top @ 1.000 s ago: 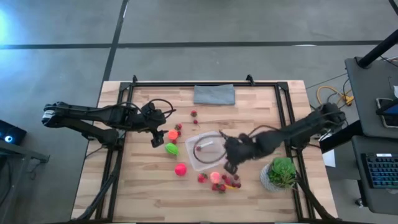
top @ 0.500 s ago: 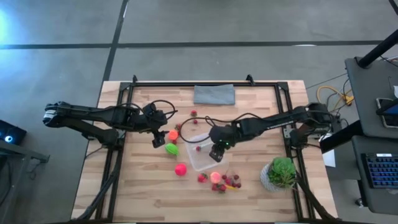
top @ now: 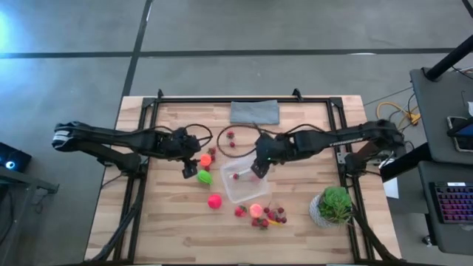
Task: Pick and placing Produce into tupperware
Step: Put the red strawberry into the transparent container
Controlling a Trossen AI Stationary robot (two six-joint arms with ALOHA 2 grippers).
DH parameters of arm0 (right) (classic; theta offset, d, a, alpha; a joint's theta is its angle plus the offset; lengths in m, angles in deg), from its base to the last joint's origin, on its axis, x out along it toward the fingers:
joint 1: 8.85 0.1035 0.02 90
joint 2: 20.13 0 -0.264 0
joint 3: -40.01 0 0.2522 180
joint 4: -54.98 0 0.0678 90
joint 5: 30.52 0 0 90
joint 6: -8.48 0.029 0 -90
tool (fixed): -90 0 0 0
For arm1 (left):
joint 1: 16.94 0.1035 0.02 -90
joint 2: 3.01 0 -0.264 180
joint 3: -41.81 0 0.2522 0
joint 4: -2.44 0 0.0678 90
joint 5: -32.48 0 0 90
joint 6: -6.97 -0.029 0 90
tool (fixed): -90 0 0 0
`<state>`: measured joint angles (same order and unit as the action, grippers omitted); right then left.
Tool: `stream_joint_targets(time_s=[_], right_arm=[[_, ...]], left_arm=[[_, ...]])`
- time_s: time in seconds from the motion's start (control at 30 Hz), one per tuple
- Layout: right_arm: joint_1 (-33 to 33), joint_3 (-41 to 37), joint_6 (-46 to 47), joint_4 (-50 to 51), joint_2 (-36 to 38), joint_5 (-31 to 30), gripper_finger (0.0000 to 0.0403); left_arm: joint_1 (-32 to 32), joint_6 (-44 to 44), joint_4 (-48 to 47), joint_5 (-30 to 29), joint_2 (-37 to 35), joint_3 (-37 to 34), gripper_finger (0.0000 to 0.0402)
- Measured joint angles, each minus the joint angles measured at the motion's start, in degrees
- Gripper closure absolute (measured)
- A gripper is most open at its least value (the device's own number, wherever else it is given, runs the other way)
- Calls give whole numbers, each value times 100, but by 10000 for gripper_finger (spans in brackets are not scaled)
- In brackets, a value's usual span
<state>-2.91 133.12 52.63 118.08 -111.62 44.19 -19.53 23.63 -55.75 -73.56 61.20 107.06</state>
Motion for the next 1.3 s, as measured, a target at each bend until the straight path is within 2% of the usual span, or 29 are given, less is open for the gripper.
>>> stream_joint_targets(time_s=[0.13, 0.23, 0.33, 0.43, 0.67, 0.8, 0.9, 1.07, 1.3], right_arm=[[-38, 113, 457, 732, 223, -235, 145], [-62, 89, 727, 1121, 353, -254, 145], [-63, 9, 710, 1400, 456, -239, 145], [-61, -16, 622, 1760, 524, -235, 145], [-61, -160, -460, 2098, 649, -139, 145], [-58, -508, -1227, 1997, 819, 247, 145], [-34, -833, -1288, 1763, 1000, 519, 149], [144, -1278, -541, 1453, 1265, 502, 160], [229, -1829, 588, 1178, 1487, 540, 165]], left_arm=[[530, 161, 503, 233, 303, 20, 159], [1203, 184, 1006, 1192, 674, 141, 159], [1719, -450, 1415, 1760, 1137, 319, 159], [2061, -1050, 1457, 1942, 1649, 584, 159], [2483, -772, 1339, 2910, 2581, 1166, 159], [2365, -803, 1340, 2930, 2656, 1228, 159], [2285, -938, 1292, 2899, 2498, 1149, 159], [2340, -1047, 1212, 2355, 2208, 1097, 159], [3076, 121, 1263, 2342, 2575, 1673, 159]])
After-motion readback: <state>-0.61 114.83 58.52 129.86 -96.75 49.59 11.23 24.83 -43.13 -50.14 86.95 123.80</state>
